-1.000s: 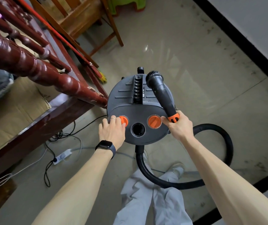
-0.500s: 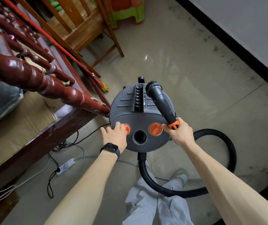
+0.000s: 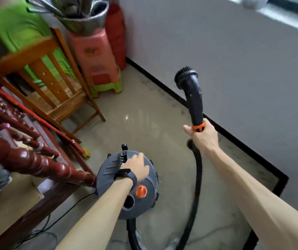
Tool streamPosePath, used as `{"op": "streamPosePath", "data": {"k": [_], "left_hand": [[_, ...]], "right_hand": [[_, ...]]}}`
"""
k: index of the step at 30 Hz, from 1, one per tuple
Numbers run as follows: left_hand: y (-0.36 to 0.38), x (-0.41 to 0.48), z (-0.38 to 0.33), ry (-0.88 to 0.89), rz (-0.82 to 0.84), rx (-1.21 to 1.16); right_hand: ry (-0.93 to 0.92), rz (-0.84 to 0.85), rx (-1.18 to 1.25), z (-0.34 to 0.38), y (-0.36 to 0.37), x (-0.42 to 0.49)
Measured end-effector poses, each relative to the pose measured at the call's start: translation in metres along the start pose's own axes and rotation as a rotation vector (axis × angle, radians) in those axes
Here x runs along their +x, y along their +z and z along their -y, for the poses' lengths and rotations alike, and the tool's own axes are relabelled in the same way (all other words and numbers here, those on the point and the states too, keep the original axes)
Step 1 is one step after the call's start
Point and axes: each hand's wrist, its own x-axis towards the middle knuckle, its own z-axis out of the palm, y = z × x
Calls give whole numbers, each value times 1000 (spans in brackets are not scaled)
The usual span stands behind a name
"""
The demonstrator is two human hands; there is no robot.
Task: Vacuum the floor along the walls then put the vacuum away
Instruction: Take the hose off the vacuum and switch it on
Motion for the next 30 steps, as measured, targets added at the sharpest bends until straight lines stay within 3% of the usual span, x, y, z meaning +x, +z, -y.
{"op": "streamPosePath", "data": {"k": [4, 8, 12, 15, 18, 23, 26, 30], "left_hand": [[-82, -18, -83, 237, -162, -312], [-152, -45, -133, 461, -290, -426], [-195, -67, -168, 640, -506, -383], [-206, -74, -191, 716, -569, -137], [-212, -66, -216, 694, -651, -41], [-210, -30, -276, 679, -617, -277], [-196, 5, -306, 539, -622, -409], [-180, 37, -329, 363, -616, -351]], "right_hand": [[-88, -75, 179, 92, -56, -5], [-171, -61, 414, 165, -97, -35], [-201, -8, 586, 204, -128, -59], [-199, 50, 714, 215, -151, -61], [-235, 51, 779, 226, -178, -42], [-342, 159, 823, 238, -212, 31], [-308, 311, 834, 226, -221, 82], [-182, 409, 808, 196, -231, 133]]}}
